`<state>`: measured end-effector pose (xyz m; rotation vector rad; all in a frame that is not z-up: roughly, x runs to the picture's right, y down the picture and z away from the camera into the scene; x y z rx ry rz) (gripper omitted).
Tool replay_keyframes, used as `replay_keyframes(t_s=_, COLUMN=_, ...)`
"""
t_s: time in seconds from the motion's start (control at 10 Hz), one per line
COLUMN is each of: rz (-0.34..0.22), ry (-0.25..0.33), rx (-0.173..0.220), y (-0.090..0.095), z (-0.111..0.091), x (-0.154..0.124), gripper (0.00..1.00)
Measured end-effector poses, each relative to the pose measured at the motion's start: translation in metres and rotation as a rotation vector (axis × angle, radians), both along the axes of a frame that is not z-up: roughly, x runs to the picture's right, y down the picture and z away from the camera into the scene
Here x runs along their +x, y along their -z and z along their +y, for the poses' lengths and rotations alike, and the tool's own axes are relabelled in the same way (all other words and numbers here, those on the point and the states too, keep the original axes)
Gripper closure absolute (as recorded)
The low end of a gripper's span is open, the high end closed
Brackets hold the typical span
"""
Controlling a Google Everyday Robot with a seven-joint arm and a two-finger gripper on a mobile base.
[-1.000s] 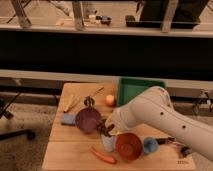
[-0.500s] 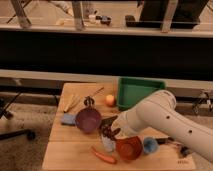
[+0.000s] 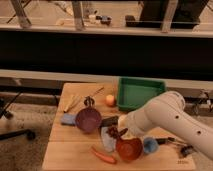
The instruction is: Place grapes in red bowl
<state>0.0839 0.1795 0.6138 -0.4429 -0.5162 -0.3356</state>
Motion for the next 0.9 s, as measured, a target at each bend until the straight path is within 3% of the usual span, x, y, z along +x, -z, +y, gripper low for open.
replay_keyframes(t_s=0.9, rz=0.009, ry=-0.018, rx=-0.103, y=-0.024, z=0.045, x=0.018, gripper=1.00)
